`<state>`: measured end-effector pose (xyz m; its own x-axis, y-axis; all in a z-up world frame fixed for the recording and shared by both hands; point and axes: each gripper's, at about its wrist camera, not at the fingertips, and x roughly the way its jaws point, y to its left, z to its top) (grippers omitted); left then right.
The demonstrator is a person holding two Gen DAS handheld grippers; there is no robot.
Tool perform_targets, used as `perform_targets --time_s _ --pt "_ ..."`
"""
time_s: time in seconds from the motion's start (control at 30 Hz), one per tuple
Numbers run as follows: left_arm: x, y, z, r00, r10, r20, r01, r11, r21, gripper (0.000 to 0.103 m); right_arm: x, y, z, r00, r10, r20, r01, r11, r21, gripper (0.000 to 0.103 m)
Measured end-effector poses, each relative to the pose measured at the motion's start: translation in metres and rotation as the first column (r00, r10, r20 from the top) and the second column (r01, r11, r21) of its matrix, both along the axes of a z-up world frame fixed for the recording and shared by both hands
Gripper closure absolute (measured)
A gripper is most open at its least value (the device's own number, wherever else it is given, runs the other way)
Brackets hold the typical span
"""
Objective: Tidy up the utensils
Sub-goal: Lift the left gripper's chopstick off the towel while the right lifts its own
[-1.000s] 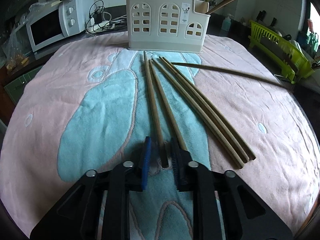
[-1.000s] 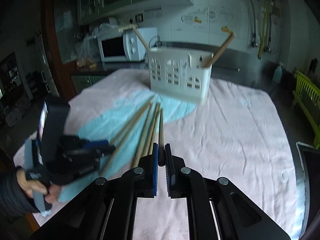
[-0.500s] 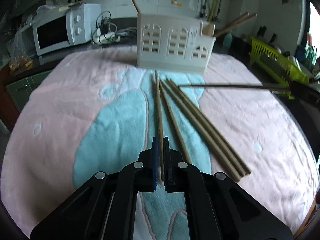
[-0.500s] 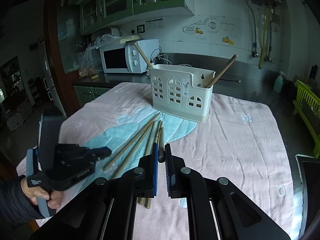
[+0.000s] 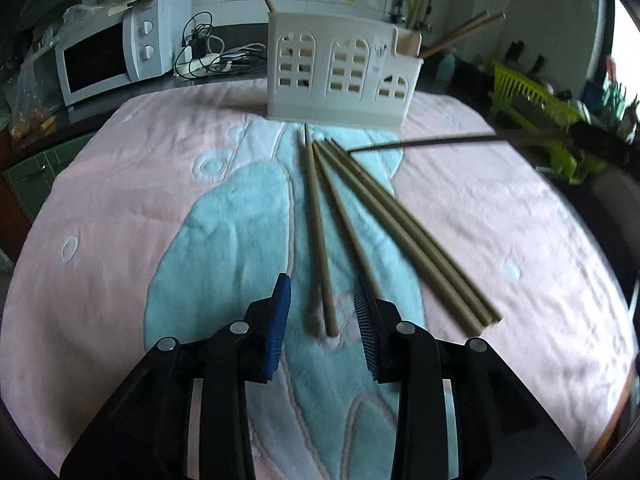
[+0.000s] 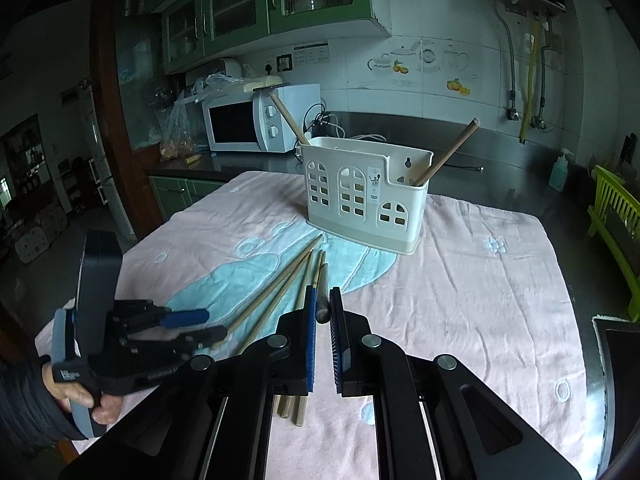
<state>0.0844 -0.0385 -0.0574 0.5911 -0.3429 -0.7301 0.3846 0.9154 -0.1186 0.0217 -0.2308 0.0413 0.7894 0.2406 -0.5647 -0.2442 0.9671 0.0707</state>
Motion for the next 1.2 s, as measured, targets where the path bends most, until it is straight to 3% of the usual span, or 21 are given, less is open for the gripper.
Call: perform_targets --time_s 0.3,0.4,0.53,0.67,1.0,1.2 --pt "0.006 -0.007 -0.011 1.000 -0.009 -0.025 0.010 0.999 0.030 0.072 -0.001 0.001 0.002 1.000 -0.001 0.003 0.001 1.000 0.000 0.096" --pt "0.007 -0.012 -0.013 1.000 -0.008 -0.016 0.009 0.998 0.064 0.080 -0.001 0.001 0.002 1.000 -0.002 0.002 0.002 1.000 0.003 0.096" --pt "0.008 -0.014 -0.011 1.000 0.000 -0.006 0.001 0.995 0.101 0.097 -0.001 0.001 0.002 1.000 -0.001 0.004 0.001 1.000 0.002 0.096" --pt "0.010 -0.007 -0.003 1.000 0.010 -0.001 -0.010 0.998 0.069 0.097 -0.001 0.001 0.005 1.000 -0.001 0.010 0.000 1.000 0.002 0.096" --pt "0.014 0.002 0.053 0.988 0.040 0.147 -0.039 0.999 -0.007 0.098 0.002 0.001 0.011 1.000 -0.003 0.025 0.002 1.000 0.003 0.096" --pt "0.021 0.001 0.071 0.978 0.051 0.201 -0.045 0.998 -0.036 0.098 0.004 0.002 0.015 0.999 -0.002 0.040 0.002 1.000 0.004 0.096"
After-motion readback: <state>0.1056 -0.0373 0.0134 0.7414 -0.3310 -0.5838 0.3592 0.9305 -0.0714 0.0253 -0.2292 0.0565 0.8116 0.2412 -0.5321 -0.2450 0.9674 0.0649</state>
